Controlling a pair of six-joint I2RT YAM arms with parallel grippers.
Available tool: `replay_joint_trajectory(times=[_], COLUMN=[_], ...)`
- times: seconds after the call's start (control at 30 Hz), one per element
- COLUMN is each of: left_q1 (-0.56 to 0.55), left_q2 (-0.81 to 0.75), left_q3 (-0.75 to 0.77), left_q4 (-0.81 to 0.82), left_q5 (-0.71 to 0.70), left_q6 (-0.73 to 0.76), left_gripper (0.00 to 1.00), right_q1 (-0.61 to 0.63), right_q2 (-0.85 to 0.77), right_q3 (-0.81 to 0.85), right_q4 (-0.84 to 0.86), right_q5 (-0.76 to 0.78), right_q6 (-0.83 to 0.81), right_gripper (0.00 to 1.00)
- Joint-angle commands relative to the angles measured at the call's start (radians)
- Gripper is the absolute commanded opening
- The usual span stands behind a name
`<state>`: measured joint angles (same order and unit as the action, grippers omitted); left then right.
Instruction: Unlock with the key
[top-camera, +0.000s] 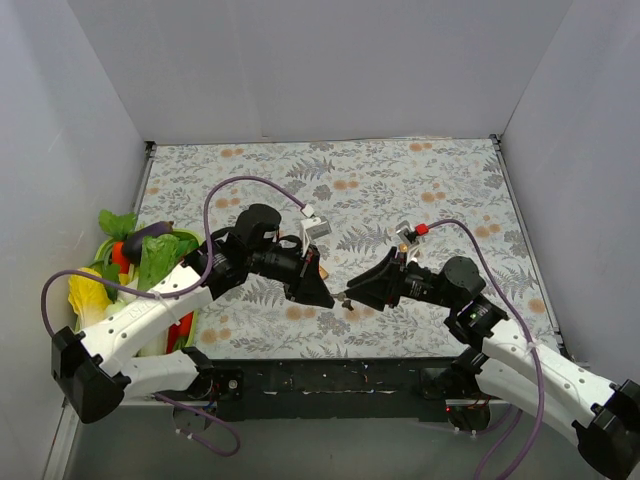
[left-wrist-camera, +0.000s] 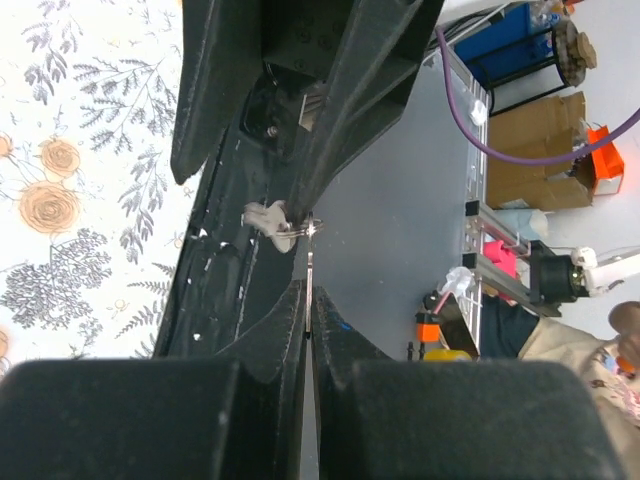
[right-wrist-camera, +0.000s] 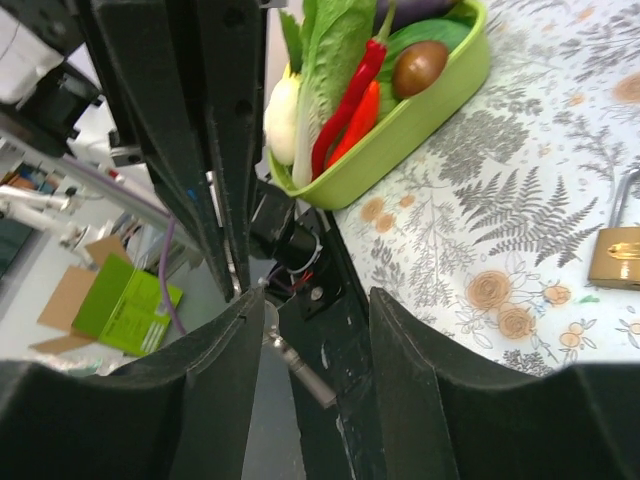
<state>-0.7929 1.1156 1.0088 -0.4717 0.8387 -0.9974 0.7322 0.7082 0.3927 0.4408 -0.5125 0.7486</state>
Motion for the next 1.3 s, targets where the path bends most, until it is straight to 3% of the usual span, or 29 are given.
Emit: replay_joint_trajectory(times=[0.0,0.13,0.33,0.5,0.73,1.27], left_q1=[0.001,0.001,0.001,0.001,0.000,0.000], left_q2=[0.030,0.053,0.056,0.072,0.075,0.078], left_q3=[0.085,0.114,0.113,0.119,0.122,0.120], left_q4=[-0.182,-0.274,-0.286,-0.292,-0.300,-0.300], left_q5=[0.060,0.043,0.074,0.080,0.096,0.099], left_q6=[0.118,0.160,0.161,0.167,0.177,0.184], left_gripper=[0.00,0.00,0.00,0.00,0.00,0.00], right_q1=[-0.004,-0.004,-0.002,0.056,0.087,0.116], right_q2=[0.019,0.016,0.005,0.043,0.080,0.169], right_q3=[0.002,-0.003,0.017,0.098,0.107,0.094], right_q4=[0.131,0.145,0.095,-0.023,0.032,0.157], right_q5=[-0.138,-0.123,-0.132,-0.158,-0.158,-0.238], right_q6=[-0.015,-0.020,-0.069,-0.173,-0.166,-0.095], right_gripper=[0.54,0.61,0.68,0.72,0.70,0.55])
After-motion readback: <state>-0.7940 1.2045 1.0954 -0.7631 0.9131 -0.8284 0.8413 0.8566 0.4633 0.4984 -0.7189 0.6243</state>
